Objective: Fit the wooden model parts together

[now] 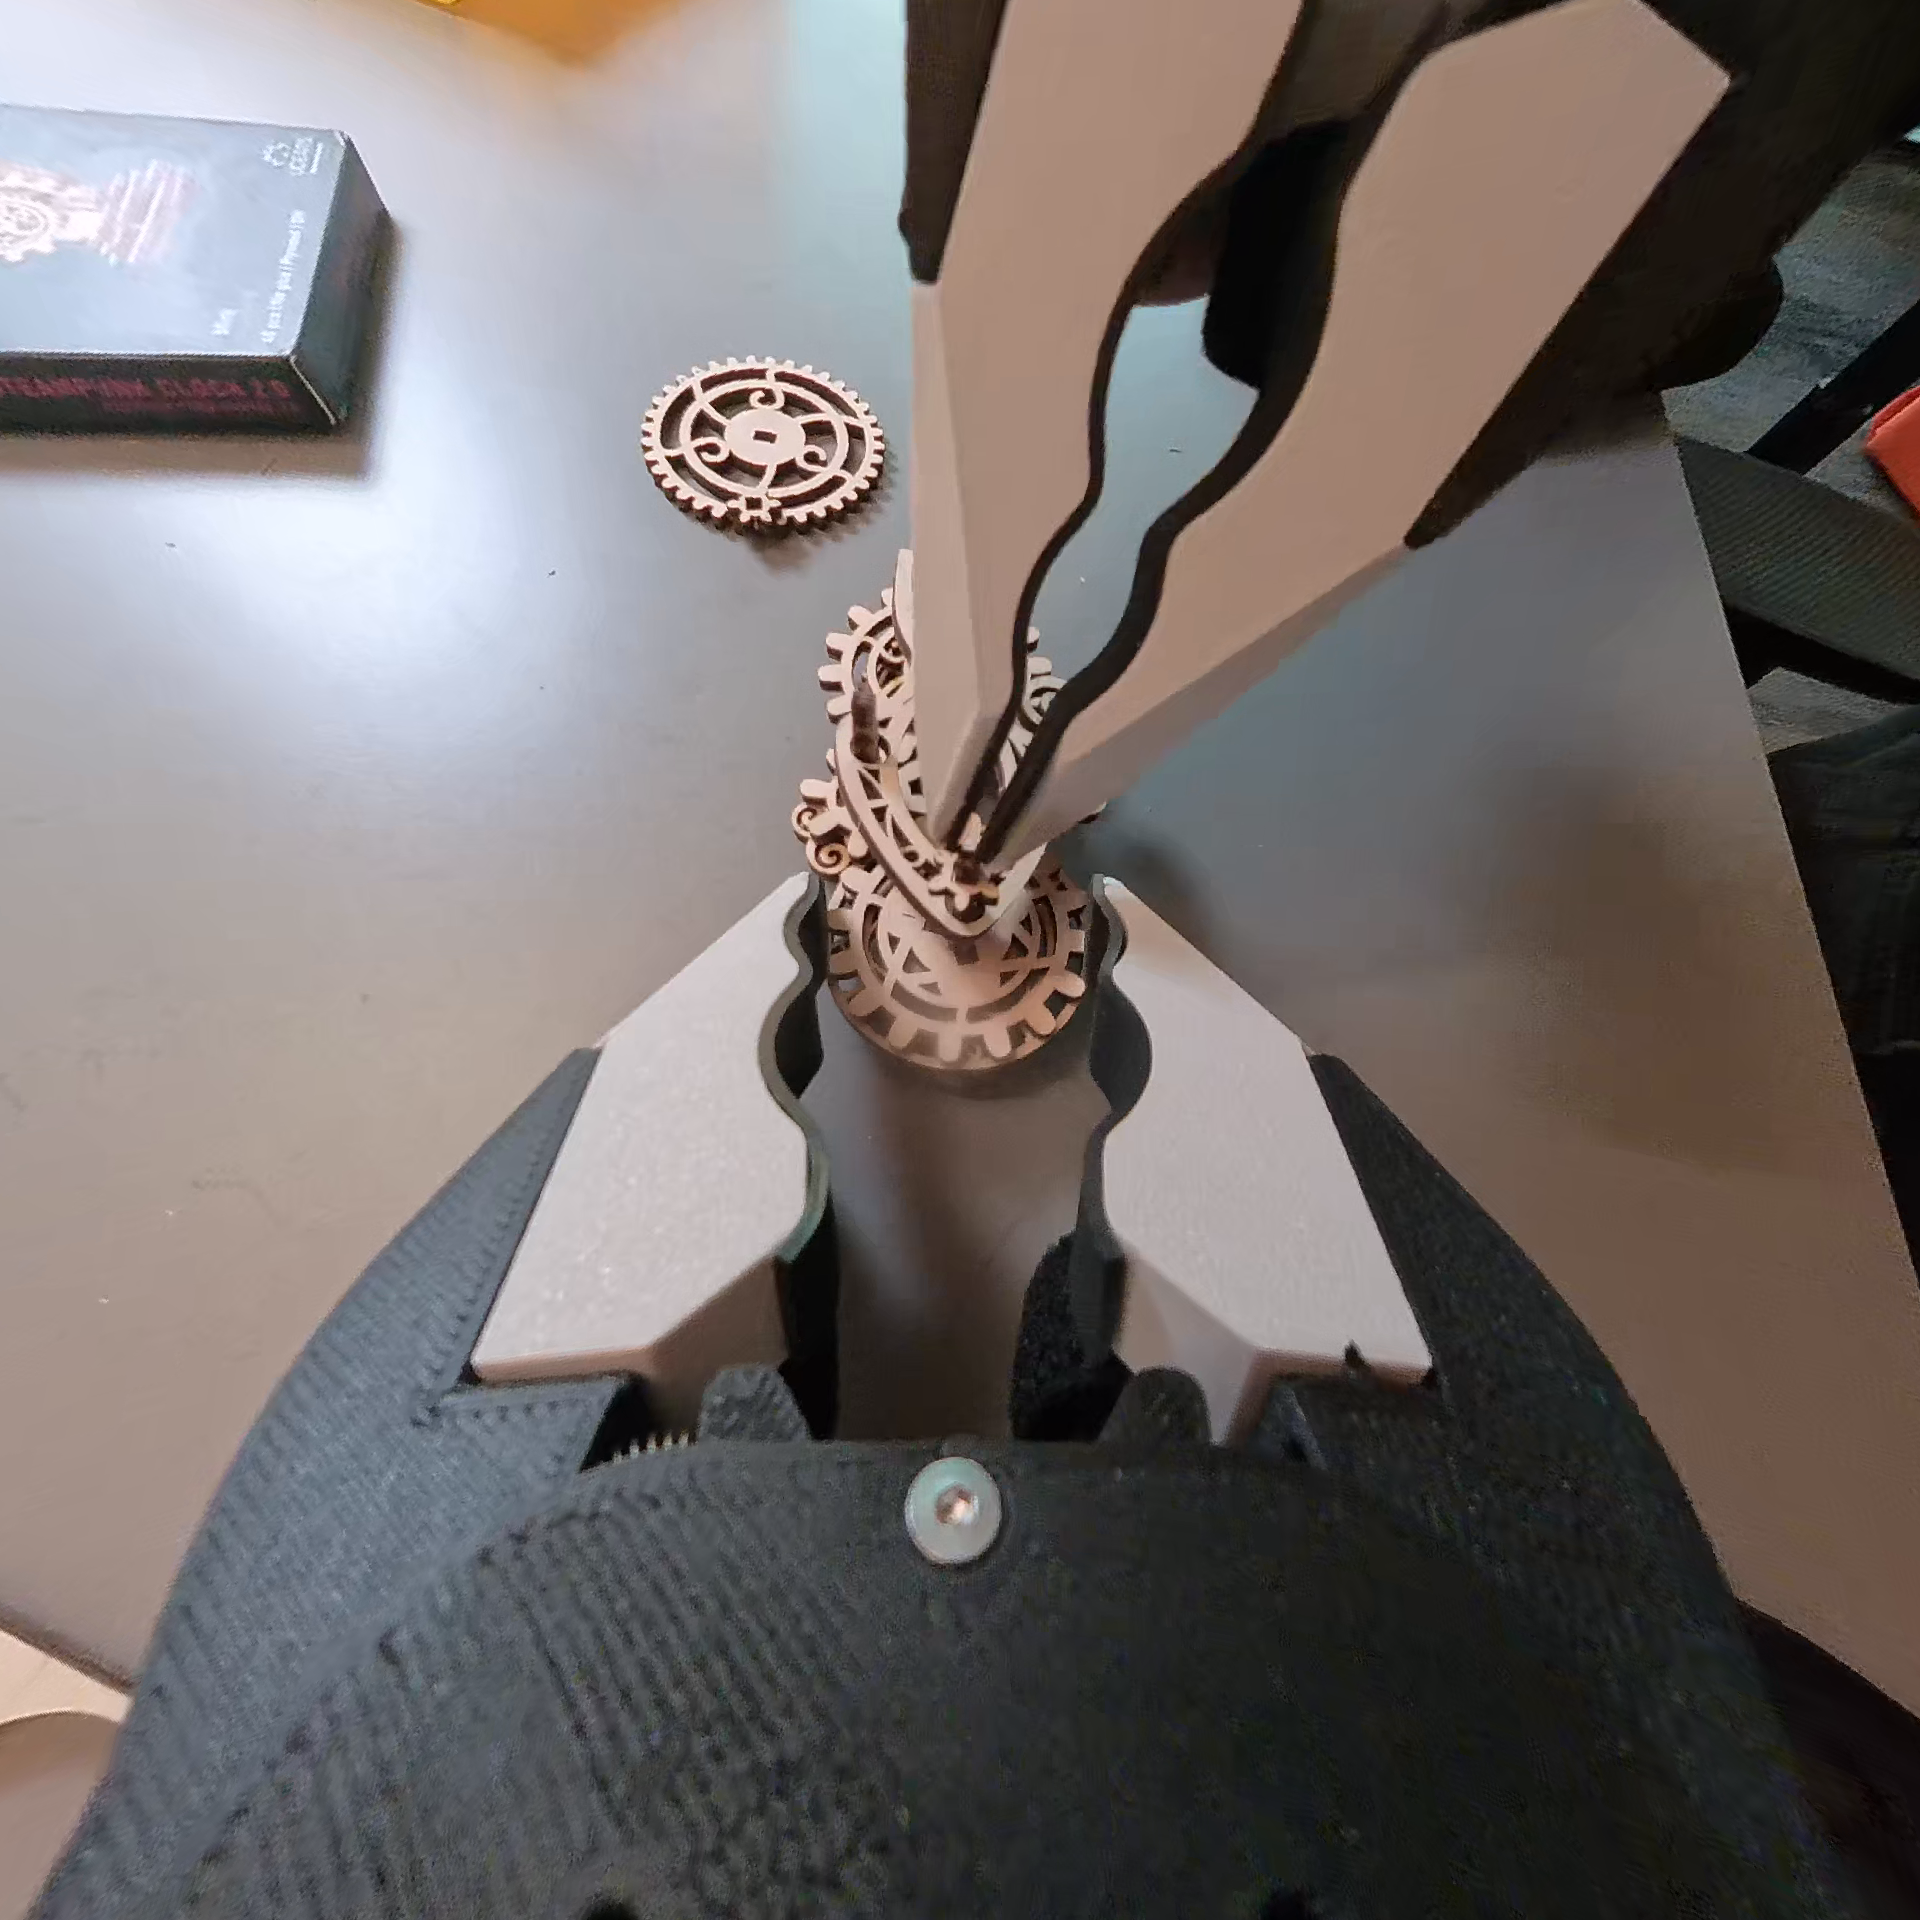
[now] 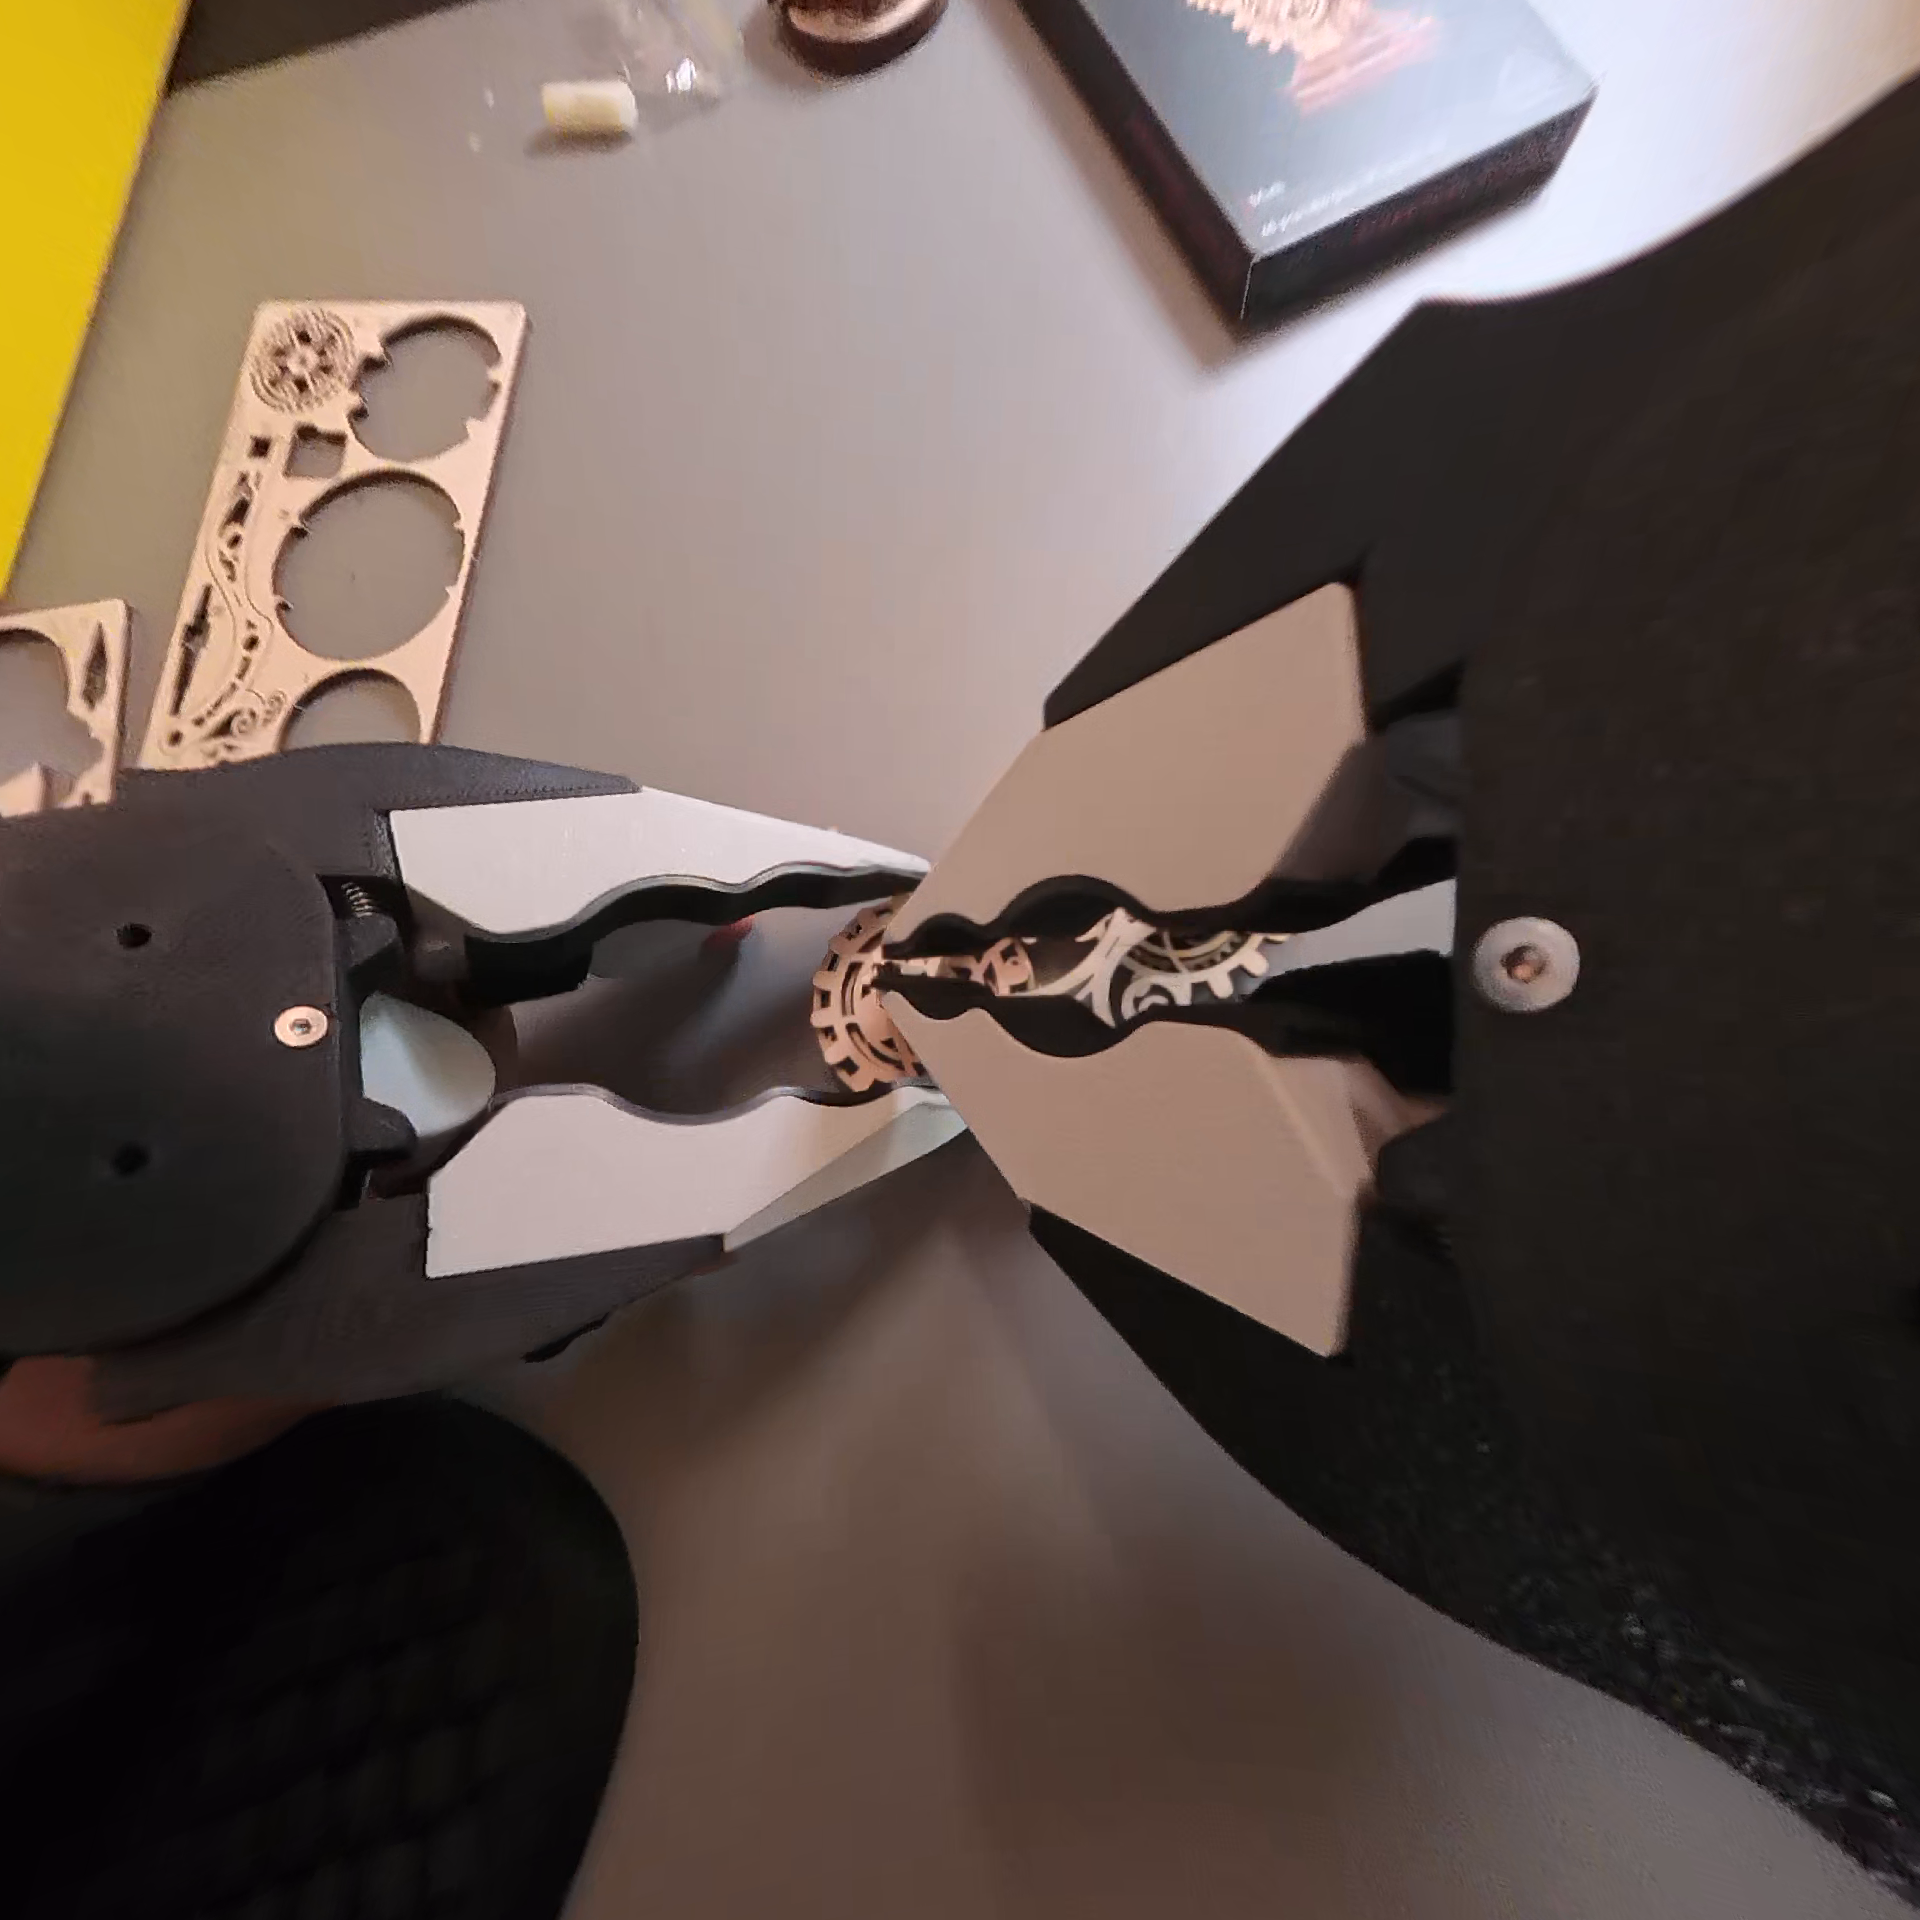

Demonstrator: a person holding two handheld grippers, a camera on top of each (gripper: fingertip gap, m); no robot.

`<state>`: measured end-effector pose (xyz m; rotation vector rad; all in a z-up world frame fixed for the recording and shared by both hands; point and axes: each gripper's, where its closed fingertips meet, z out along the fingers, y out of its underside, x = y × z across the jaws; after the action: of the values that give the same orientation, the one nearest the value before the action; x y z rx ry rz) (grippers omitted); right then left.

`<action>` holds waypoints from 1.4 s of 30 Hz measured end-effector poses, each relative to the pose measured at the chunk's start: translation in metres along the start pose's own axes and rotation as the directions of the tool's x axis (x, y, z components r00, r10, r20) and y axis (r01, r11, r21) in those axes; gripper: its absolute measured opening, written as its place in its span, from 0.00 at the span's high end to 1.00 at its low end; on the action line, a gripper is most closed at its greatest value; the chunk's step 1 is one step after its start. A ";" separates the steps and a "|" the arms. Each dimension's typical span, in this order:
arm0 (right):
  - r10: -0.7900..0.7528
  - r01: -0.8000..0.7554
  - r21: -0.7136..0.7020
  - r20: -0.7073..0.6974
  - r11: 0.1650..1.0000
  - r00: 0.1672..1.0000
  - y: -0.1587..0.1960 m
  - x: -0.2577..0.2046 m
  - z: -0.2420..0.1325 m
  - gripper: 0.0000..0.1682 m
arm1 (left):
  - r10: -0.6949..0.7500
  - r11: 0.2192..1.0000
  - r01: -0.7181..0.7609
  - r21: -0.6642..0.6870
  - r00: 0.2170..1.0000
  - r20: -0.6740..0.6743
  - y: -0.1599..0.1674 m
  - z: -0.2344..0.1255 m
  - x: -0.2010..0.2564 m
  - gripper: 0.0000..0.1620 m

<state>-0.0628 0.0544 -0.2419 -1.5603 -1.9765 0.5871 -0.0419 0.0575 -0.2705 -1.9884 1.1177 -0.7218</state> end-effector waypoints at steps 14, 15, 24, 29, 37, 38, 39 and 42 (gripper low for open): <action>-0.019 0.053 -0.206 0.166 0.977 0.986 0.003 -0.003 0.004 0.96 | 0.043 0.999 -0.043 -0.002 0.999 0.029 0.000 0.001 0.000 0.70; -0.024 0.061 -0.215 0.171 0.975 0.985 0.003 -0.003 0.004 0.96 | 0.045 0.999 -0.045 -0.002 0.999 0.030 0.000 0.001 0.000 0.70; -0.029 0.076 -0.271 0.171 0.959 0.985 0.004 -0.005 0.007 0.96 | 0.044 0.999 -0.044 -0.001 0.999 0.028 0.000 0.000 0.000 0.70; -0.016 0.064 -0.276 0.173 0.959 0.985 0.005 -0.005 0.006 0.96 | 0.043 0.999 -0.043 -0.001 0.999 0.030 0.000 0.000 0.000 0.70; -0.036 0.078 -0.278 0.152 0.957 0.988 0.006 -0.006 0.007 0.96 | 0.044 0.999 -0.044 -0.001 0.999 0.031 0.000 0.000 0.001 0.70; -0.035 0.076 -0.274 0.151 0.959 0.988 0.006 -0.006 0.007 0.95 | 0.046 0.999 -0.046 -0.001 0.998 0.033 0.000 0.000 0.001 0.70; -0.036 0.075 -0.272 0.148 0.959 0.988 0.006 -0.006 0.007 0.95 | 0.048 0.999 -0.048 -0.002 0.998 0.035 0.000 0.000 0.001 0.70; -0.028 0.066 -0.264 0.144 0.962 0.989 0.006 -0.006 0.008 0.95 | 0.046 0.999 -0.046 -0.001 0.998 0.033 0.000 -0.001 0.001 0.70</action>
<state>-0.0630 0.0499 -0.2525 -1.6629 -2.2703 0.4314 -0.0422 0.0567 -0.2704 -1.9619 1.1398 -0.6624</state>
